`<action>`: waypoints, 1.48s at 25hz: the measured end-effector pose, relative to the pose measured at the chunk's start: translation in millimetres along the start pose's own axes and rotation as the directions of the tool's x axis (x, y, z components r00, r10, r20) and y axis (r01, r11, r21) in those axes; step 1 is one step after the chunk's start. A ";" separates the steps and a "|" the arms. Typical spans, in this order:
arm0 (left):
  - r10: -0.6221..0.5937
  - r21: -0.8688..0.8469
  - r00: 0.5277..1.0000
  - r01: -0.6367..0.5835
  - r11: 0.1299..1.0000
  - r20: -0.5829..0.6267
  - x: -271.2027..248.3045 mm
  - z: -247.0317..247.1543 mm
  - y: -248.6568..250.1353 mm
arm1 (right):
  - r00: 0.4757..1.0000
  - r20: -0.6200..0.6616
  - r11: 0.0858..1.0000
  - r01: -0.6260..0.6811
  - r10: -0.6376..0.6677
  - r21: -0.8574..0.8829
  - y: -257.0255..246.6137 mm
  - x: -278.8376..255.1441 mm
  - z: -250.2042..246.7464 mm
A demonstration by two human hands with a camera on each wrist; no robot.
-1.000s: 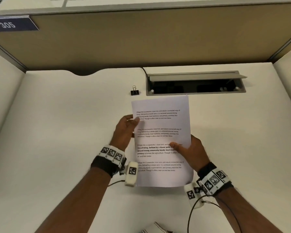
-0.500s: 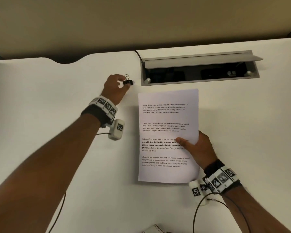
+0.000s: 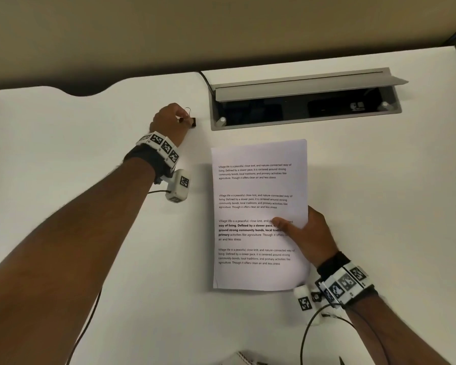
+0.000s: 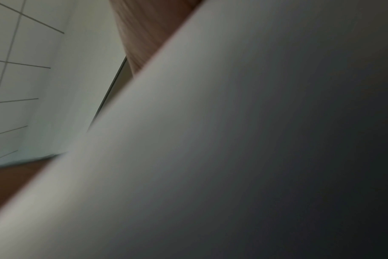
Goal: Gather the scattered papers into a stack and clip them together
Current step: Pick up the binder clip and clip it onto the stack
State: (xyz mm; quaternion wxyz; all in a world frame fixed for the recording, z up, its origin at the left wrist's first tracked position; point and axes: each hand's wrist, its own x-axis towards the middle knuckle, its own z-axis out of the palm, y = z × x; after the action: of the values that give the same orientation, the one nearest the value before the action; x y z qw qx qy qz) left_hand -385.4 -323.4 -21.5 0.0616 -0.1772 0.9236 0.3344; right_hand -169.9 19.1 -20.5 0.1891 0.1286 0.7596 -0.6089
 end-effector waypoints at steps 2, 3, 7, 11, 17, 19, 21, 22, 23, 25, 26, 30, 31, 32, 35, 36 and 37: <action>-0.008 -0.081 1.000 0.010 0.997 0.023 -10.4 -8.3 3.3 | 1.000 -0.005 1.000 -0.002 0.002 0.003 -1.3 -5.1 -3.7; -0.009 -0.109 1.000 0.012 0.994 0.028 -18.9 -13.6 4.9 | 1.000 -0.001 1.000 0.001 -0.001 0.007 -1.9 -7.6 -4.2; 0.005 -0.137 0.999 0.000 0.991 0.034 -60.3 -28.9 6.0 | 1.000 -0.001 1.000 0.010 -0.010 0.005 -3.8 -22.2 -6.9; 0.045 -0.203 0.999 -0.041 0.978 0.017 -108.4 -43.1 -2.1 | 0.999 0.007 0.998 0.040 -0.040 -0.051 -7.2 -41.6 -10.4; 0.069 -0.257 0.997 -0.060 0.964 0.024 -169.1 -54.7 -15.4 | 0.997 0.018 0.992 0.076 -0.074 -0.097 -9.0 -72.4 -4.9; 0.080 -0.260 0.996 -0.069 0.963 0.032 -187.8 -60.5 -16.1 | 0.995 0.018 0.992 0.099 -0.098 -0.081 -12.8 -84.9 -1.4; 0.090 -0.259 0.995 -0.077 0.963 0.036 -203.1 -68.7 -15.7 | 0.993 0.022 0.989 0.118 -0.116 -0.090 -16.6 -94.5 0.3; 0.098 -0.269 0.994 -0.083 0.959 0.043 -211.4 -74.2 -15.1 | 0.992 0.026 0.987 0.127 -0.125 -0.095 -18.9 -100.2 0.0; 0.109 -0.286 0.993 -0.091 0.954 0.047 -219.2 -80.6 -14.2 | 0.991 0.034 0.986 0.135 -0.133 -0.097 -20.8 -105.9 -0.1; 0.125 -0.318 0.991 -0.105 0.942 0.043 -231.0 -94.0 -12.6 | 0.989 0.047 0.983 0.148 -0.143 -0.107 -23.3 -116.1 -1.7; 0.136 -0.324 0.990 -0.117 0.939 0.037 -236.6 -101.1 -11.3 | 0.988 0.052 0.982 0.154 -0.149 -0.110 -23.8 -120.8 -2.7; 0.215 -0.325 0.977 -0.201 0.924 0.007 -255.5 -121.3 -5.6 | 0.986 0.058 0.982 0.163 -0.157 -0.101 -22.0 -136.5 -6.7; 0.239 -0.314 0.971 -0.228 0.922 -0.003 -260.9 -125.1 -4.0 | 0.986 0.059 0.981 0.164 -0.158 -0.099 -21.1 -140.8 -7.6; 0.262 -0.295 0.965 -0.255 0.921 -0.016 -265.4 -128.0 -2.4 | 0.985 0.063 0.980 0.168 -0.162 -0.105 -19.9 -144.3 -8.1; 0.327 -0.247 0.945 -0.324 0.913 -0.032 -277.6 -134.2 5.5 | 0.982 0.072 0.974 0.183 -0.174 -0.131 -17.0 -153.9 -8.9; 0.350 -0.220 0.937 -0.345 0.913 -0.018 -281.2 -136.0 8.5 | 0.981 0.075 0.973 0.188 -0.179 -0.132 -16.2 -157.1 -8.9; 0.377 -0.187 0.926 -0.371 0.910 0.000 -284.2 -137.6 11.2 | 0.979 0.079 0.972 0.195 -0.186 -0.132 -16.1 -160.4 -8.9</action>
State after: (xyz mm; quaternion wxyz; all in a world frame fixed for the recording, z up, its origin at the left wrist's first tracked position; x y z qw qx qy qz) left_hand -124.7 -322.1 156.9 -0.0034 0.0042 0.9042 0.4270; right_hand -34.3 29.7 66.4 0.1634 0.0214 0.8024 -0.5736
